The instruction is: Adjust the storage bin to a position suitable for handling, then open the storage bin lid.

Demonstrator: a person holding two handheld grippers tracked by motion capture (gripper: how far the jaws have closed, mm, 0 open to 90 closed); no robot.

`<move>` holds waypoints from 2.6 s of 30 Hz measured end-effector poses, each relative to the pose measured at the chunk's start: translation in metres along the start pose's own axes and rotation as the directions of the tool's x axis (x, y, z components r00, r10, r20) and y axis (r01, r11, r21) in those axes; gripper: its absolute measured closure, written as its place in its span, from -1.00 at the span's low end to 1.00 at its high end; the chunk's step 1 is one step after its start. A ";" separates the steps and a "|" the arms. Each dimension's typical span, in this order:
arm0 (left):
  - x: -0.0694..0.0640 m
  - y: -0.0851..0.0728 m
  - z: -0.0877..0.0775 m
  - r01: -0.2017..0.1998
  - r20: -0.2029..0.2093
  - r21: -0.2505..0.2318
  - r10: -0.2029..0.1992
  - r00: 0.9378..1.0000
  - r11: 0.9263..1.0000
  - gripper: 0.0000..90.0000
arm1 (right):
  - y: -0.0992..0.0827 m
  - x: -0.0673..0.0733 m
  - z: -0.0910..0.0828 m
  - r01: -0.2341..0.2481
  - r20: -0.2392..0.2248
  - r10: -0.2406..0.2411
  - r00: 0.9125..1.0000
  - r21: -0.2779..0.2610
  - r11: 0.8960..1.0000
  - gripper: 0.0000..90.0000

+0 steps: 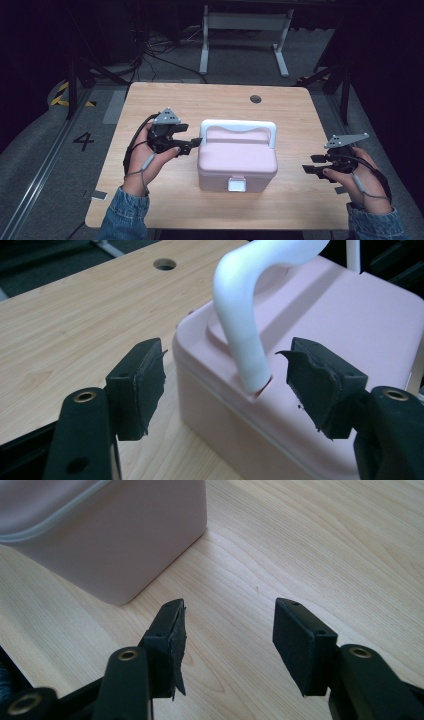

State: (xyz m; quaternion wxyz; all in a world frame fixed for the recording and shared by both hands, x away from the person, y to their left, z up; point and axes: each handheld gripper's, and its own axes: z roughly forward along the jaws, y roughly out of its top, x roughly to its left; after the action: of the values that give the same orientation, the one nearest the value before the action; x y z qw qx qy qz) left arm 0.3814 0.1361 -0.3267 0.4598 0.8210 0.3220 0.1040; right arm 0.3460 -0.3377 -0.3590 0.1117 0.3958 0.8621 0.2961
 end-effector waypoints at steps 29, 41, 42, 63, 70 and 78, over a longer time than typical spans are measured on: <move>-0.015 0.009 0.034 -0.024 -0.006 -0.071 0.024 1.000 0.997 0.60 | 0.000 0.000 0.011 0.008 -0.010 -0.008 1.000 0.010 1.000 0.07; -0.019 0.010 0.027 -0.051 0.008 -0.094 0.052 0.999 0.994 0.58 | 0.000 0.000 0.010 0.005 -0.017 -0.005 1.000 -0.006 1.000 0.08; -0.019 0.010 0.027 -0.056 0.010 -0.102 0.057 0.998 0.993 0.58 | 0.000 0.000 0.010 0.009 -0.014 -0.009 1.000 -0.009 1.000 0.08; -0.002 0.039 0.026 -0.025 0.045 -0.088 0.029 0.999 0.996 0.60 | 0.007 0.009 -0.003 0.043 -0.122 -0.063 0.991 -0.157 0.987 0.20; 0.003 0.045 0.027 -0.004 0.054 -0.080 0.008 0.999 0.997 0.60 | 0.014 0.015 -0.008 0.062 -0.145 -0.092 0.985 -0.201 0.978 0.20; 0.012 0.050 0.029 0.047 0.078 -0.068 -0.042 0.996 0.997 0.60 | 0.023 0.023 -0.009 0.080 -0.184 -0.129 0.974 -0.254 0.964 0.34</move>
State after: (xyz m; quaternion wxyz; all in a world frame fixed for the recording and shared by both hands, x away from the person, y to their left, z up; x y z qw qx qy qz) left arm 0.4255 0.1051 -0.3028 0.5023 0.8005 0.3185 0.0733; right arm 0.3415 -0.3122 -0.3372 0.0884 0.3010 0.8455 0.4321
